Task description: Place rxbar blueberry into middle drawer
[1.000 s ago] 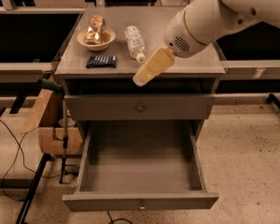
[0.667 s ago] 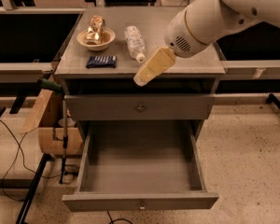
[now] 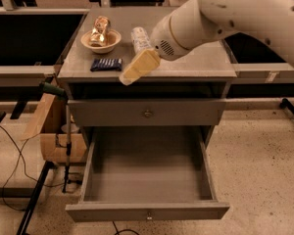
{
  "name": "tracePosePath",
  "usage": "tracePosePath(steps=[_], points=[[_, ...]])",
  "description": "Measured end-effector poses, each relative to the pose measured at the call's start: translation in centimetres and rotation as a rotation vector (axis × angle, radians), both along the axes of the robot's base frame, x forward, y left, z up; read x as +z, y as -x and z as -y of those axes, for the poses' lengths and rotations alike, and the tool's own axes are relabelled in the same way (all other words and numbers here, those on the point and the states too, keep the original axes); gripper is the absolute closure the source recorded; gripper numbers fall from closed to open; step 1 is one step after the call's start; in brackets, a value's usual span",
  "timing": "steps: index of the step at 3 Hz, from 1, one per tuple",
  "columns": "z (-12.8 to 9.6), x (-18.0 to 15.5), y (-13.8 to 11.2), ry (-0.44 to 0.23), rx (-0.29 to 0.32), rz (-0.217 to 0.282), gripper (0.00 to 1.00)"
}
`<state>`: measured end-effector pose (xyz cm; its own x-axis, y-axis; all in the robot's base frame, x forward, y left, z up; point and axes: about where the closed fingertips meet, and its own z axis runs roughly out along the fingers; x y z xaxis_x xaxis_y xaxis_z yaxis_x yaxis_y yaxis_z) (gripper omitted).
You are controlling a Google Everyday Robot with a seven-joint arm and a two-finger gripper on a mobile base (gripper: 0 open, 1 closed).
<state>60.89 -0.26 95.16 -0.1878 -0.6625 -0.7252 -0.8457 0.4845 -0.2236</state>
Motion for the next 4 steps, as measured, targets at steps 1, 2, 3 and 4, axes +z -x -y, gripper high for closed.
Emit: tracePosePath(steps=[1, 2, 3, 4], points=[[-3.6, -0.9, -2.6, -0.048, 0.019, 0.018, 0.0], [-8.5, -2.2, -6.1, -0.088, 0.069, 0.02, 0.0], [-8.5, -2.2, -6.1, -0.088, 0.069, 0.02, 0.0], [-8.7, -2.7, -7.5, -0.105, 0.072, 0.036, 0.0]])
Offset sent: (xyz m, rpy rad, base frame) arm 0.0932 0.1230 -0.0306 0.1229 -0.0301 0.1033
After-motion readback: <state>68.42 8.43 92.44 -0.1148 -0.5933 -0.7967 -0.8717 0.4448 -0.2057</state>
